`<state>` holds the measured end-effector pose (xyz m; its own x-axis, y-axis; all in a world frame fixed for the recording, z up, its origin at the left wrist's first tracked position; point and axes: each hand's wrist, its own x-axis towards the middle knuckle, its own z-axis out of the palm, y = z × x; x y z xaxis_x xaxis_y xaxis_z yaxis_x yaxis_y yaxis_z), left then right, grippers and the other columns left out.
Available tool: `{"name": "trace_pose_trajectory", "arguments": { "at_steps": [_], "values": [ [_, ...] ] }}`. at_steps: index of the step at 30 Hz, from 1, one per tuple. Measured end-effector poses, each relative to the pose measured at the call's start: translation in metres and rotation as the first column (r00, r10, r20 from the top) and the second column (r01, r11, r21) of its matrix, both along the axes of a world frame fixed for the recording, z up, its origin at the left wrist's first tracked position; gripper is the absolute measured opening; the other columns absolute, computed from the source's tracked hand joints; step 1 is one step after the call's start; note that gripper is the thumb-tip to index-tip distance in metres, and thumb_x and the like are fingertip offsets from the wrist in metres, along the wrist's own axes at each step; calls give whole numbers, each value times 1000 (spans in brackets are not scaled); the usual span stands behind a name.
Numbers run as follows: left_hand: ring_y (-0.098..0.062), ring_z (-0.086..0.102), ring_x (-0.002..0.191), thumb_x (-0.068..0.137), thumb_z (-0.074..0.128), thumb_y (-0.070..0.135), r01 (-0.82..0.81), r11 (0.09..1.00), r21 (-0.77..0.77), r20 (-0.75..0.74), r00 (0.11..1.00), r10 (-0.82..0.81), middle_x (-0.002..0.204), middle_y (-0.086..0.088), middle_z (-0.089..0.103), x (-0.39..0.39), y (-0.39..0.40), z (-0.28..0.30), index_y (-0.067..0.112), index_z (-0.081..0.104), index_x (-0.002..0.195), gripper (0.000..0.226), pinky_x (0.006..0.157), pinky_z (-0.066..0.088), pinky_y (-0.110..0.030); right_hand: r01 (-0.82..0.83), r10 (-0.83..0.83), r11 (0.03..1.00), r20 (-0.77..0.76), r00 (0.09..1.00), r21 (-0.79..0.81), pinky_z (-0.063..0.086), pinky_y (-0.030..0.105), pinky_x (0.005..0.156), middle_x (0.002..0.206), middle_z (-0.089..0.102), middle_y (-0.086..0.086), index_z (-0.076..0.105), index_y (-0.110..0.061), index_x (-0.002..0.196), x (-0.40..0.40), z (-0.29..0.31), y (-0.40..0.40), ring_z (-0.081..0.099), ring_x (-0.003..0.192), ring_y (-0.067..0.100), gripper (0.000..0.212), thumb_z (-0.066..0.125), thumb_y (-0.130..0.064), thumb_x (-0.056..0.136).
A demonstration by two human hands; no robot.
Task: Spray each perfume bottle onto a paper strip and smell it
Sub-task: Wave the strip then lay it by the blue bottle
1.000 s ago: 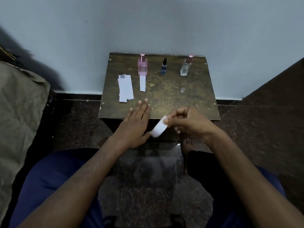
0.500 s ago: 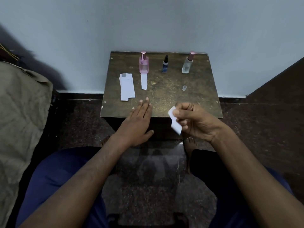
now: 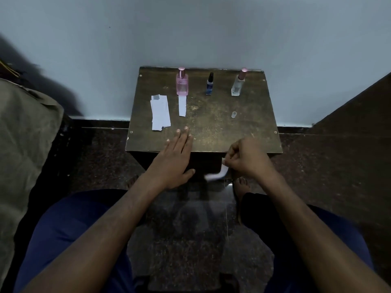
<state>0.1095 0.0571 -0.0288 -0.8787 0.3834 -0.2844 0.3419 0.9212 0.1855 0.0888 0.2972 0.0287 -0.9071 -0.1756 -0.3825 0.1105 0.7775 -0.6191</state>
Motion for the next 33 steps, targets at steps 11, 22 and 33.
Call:
{"name": "trace_pose_trajectory", "arguments": {
  "at_steps": [11, 22, 33],
  "values": [
    [-32, -19, 163, 104, 55, 53, -3, 1000, 0, -1, 1000, 3, 173, -15, -27, -1, -1, 1, 5, -13, 167, 105, 134, 8, -52, 7, -4, 997, 49, 999, -78, 48, 23, 54, 62, 71, -3, 78, -16, 73, 0, -1, -3, 59, 50, 5, 15, 90, -16, 81],
    [-28, 8, 165, 103, 63, 39, -69, 976, 205, -41, 996, 79, 178, -12, 7, -5, -11, 7, 8, 22, 167, 83, 130, 27, -49, -107, 116, 989, -94, 989, 99, 58, 31, 62, 63, 72, -4, 79, -13, 77, -2, -15, -5, 69, 59, 8, 16, 89, -22, 85],
    [4, 70, 84, 93, 76, 45, -94, 818, 567, -64, 985, 157, 99, 21, 77, -5, 8, 37, 37, 77, 115, 23, 74, 61, -31, -113, 94, 952, -80, 992, -286, 63, 28, 71, 80, 80, -2, 81, -18, 95, -4, -15, -7, 77, 74, 12, 10, 83, -10, 90]
  ]
}}
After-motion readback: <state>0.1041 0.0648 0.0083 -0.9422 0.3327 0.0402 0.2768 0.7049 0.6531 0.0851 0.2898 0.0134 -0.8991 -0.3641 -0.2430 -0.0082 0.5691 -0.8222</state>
